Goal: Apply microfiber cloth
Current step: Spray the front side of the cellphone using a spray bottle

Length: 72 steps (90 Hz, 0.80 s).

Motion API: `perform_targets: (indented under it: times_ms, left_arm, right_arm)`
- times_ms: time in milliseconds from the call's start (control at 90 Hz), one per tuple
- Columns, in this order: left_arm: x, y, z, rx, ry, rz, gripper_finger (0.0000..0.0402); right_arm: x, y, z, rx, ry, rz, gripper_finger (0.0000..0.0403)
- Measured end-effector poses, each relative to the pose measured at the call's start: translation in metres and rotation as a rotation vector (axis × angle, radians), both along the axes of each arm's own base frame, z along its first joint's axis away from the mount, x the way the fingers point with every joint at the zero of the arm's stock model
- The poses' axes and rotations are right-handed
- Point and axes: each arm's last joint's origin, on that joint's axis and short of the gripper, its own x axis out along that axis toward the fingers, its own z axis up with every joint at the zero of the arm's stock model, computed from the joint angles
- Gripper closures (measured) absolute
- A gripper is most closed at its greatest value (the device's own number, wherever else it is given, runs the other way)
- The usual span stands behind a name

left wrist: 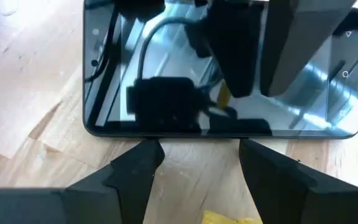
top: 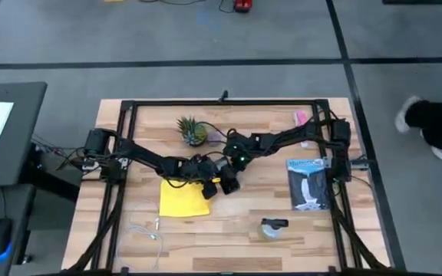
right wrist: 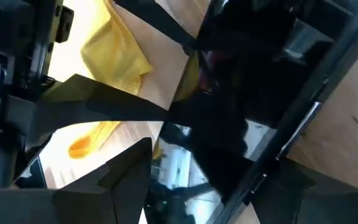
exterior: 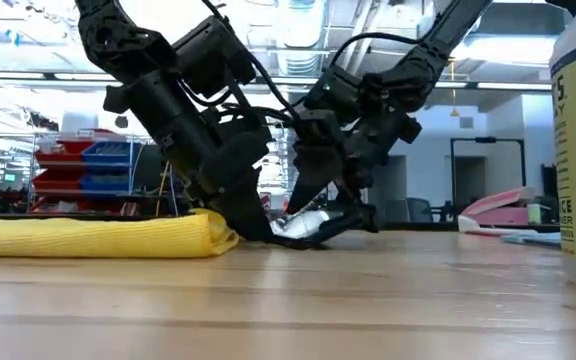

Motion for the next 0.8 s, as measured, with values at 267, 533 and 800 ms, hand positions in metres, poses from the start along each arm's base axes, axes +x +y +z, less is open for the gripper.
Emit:
perform_targets:
  times_ms: [267, 533, 800]
  left_arm:
    - [-0.002, -0.002, -0.001, 0.023, 0.031, -0.018, 0.0190]
    - [-0.006, -0.013, -0.002, 0.124, 0.070, -0.035, 0.0190]
    - [-0.003, -0.029, 0.031, 0.271, -0.093, -0.112, 0.0189]
  right_arm:
    - [-0.001, 0.002, 0.000, -0.009, 0.014, 0.022, 0.0363]
    - [-0.008, 0.007, 0.010, -0.076, -0.021, 0.079, 0.0380]
    - [-0.069, 0.011, 0.051, -0.328, -0.120, -0.011, 0.0390]
